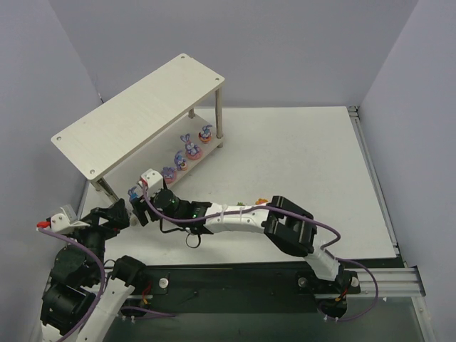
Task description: Place and organize the plastic toys onto the shelf
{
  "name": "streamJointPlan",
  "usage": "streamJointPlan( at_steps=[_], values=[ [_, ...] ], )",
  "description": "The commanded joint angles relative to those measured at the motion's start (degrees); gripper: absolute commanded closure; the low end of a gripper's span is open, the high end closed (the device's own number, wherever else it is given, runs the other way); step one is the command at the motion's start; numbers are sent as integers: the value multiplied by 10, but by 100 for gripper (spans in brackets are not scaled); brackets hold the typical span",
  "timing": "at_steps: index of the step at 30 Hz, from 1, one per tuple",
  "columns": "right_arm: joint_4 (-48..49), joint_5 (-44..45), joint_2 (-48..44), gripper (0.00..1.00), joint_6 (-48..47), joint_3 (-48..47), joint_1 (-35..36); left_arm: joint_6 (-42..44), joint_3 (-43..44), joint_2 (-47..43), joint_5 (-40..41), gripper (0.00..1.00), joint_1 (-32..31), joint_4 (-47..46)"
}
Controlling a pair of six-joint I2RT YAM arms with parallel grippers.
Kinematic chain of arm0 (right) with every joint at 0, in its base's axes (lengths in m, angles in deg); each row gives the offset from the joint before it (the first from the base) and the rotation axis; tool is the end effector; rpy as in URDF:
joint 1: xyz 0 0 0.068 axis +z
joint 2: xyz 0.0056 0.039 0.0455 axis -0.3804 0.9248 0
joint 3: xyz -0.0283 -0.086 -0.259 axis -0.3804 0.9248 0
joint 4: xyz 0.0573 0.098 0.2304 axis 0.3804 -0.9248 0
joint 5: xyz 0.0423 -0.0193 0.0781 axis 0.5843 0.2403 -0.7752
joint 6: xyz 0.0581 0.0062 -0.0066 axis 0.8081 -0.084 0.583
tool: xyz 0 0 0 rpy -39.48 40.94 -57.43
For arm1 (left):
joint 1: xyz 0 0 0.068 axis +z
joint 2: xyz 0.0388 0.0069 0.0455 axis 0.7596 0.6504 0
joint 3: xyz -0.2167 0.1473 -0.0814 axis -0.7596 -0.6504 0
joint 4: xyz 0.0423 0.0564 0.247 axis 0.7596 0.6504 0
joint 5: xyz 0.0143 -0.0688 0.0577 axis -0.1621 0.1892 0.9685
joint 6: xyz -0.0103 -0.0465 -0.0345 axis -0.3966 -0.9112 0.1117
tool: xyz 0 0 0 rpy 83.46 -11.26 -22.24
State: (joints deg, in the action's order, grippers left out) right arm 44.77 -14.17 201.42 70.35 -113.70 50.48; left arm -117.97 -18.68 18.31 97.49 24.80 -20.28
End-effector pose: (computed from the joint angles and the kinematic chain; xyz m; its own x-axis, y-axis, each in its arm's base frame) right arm 0.1591 0.4941 0.2443 -0.2775 0.0640 -0.9586 -0.8581 0.4323 0.2772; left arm 0.0099 0.0219 0.3178 0.0499 -0.4724 -0.8800 -0.1610 0.8657 -0.4739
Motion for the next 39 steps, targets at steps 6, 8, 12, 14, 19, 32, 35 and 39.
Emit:
streamJointPlan(
  at_steps=[6, 8, 12, 14, 19, 32, 35, 39],
  values=[
    [-79, 168, -183, 33, 40, 121, 21, 4, 3, -37, 1, 3, -1, -11],
    [-98, 205, -215, 33, 71, 152, 23, 4, 2, -35, -2, 3, -1, -11],
    [-130, 217, -298, 33, 86, 244, 23, 5, 2, -23, -17, 3, -1, -13],
    [-135, 203, -329, 33, 81, 294, 23, 8, 1, -20, -25, 3, -2, -14],
    [-164, 183, -357, 33, 74, 354, 28, 19, -4, -10, -55, 3, -1, -23],
    [-79, 53, -276, 30, -8, 352, 13, 24, -6, 19, -67, 3, -1, -25],
    [-64, 26, -255, 30, -17, 341, 6, 25, -5, 15, -65, 3, -1, -25],
    [-48, 3, -236, 30, -24, 337, -9, 25, -6, 9, -61, 3, -1, -25]
  ],
)
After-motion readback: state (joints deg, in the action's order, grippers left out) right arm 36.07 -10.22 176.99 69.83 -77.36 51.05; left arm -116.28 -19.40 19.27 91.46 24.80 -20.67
